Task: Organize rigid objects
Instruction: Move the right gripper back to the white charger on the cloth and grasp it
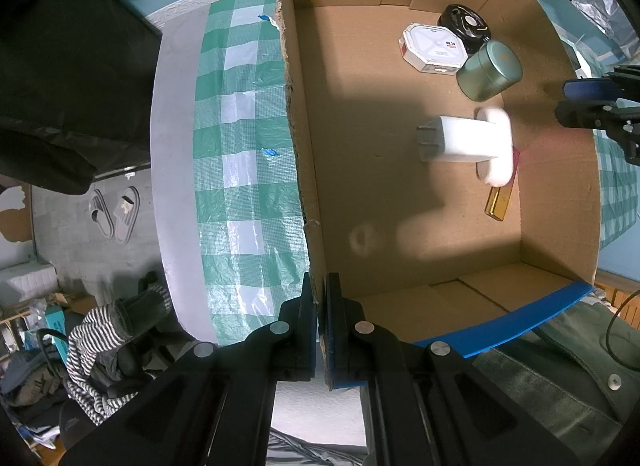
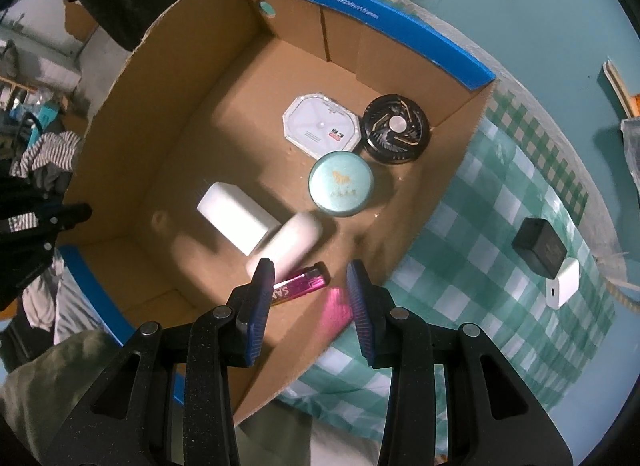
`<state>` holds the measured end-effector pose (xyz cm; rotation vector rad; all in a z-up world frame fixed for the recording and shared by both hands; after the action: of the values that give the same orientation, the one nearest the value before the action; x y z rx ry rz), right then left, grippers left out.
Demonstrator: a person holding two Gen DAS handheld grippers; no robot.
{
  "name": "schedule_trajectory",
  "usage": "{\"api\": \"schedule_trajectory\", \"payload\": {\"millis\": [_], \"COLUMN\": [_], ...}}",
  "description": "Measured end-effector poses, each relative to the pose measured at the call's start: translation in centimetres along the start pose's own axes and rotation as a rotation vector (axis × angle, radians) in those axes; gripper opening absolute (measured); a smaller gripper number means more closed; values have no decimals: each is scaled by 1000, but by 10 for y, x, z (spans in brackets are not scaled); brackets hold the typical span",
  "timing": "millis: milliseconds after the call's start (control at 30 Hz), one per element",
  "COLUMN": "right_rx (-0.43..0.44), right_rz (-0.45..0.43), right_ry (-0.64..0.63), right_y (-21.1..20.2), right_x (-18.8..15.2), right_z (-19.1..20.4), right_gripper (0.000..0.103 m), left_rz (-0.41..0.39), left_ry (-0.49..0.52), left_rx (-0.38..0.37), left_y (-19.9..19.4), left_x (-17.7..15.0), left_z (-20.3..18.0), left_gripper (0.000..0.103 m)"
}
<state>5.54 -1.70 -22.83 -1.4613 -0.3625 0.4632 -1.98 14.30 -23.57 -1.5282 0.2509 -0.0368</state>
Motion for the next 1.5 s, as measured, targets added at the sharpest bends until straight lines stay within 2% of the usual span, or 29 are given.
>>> {"api": "schedule_trajectory", "payload": {"millis": [333,500,600,800,1133,1267,1500], "right_rx": [14,2,-2,-7,-63,-95,-146], "right_rz": [-27,-55,-70,-77,-53,-32,16], "right_ry": [30,57,98,222,460,556,693], "right_y": [-14,-27,-34,-41,-39,-29,1], "right_x": [-4,-8,-12,-22,-41,-48,-55], "right_z": [-7,-21,-38,-93,-212,-257,-315], "right_gripper": [39,51,55,58,60,65,65], "left_rz": [1,0,1,1,3,3,5], "left_ry": [3,2,1,0,-14,-18,-27], "left_rx": [2,2,2,1,-1,0,-2], "left_y": [0,0,0,-1,-2,-2,-2], "left_x": [0,0,0,0,-2,-2,-3], "left_z": [0,0,0,0,2,2,3], "left_gripper": [4,4,3,3,4,3,4]}}
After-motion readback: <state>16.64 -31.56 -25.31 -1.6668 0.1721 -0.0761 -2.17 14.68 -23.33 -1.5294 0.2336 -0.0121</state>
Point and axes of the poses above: each gripper's, at about its wrist camera, not at the fingertips, and y roughly the way its jaws point, z to its left, x to its top, the point moved 4 cm from there along y, roughly the way its jaws point, and after that the axes turned 4 degrees about z, right-handed, at the moved point
